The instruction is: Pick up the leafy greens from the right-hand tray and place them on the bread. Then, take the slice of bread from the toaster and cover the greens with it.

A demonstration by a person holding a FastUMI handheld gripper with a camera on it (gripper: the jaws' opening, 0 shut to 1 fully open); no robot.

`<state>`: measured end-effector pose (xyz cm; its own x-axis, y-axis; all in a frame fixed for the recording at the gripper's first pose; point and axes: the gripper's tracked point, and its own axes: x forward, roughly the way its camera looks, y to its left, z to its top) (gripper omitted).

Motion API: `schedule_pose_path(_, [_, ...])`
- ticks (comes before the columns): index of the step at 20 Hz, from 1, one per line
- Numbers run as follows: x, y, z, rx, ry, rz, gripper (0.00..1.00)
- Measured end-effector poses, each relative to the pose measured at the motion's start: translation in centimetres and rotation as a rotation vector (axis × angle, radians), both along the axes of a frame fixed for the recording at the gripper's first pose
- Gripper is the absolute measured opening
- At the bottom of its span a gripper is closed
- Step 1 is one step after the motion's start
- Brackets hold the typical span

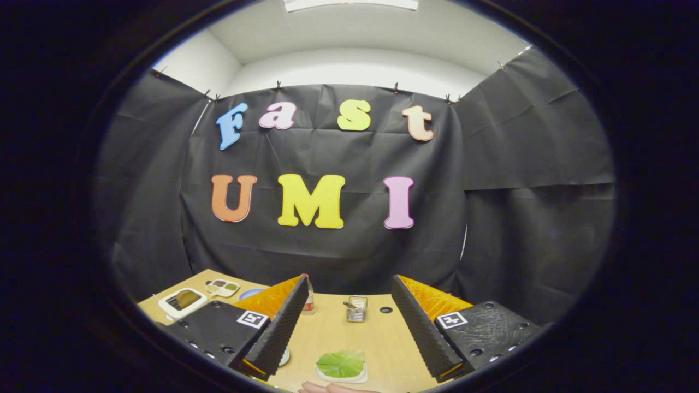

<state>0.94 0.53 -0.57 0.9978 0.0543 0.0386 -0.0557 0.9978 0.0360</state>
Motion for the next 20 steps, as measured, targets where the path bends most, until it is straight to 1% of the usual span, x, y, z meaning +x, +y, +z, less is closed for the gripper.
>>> schedule_pose_path(2, [0.2, 0.4, -1.4, 0.011, 0.022, 0.031, 0.96])
schedule_pose_path(7, [1.9, -0.3, -6.2, -0.047, 0.093, 0.064, 0.96])
schedule_pose_path(10, [3.6, -1.1, -10.2, -0.062, 0.159, 0.084, 0.96])
schedule_pose_path(13, [5.6, -1.6, -14.3, -0.029, 0.245, 0.129, 0.96])
schedule_pose_path(17, [9.5, -3.0, -19.9, -0.013, 0.349, 0.135, 0.96])
schedule_pose_path(20, [12.0, -3.0, -24.4, -0.002, 0.444, 0.158, 0.96])
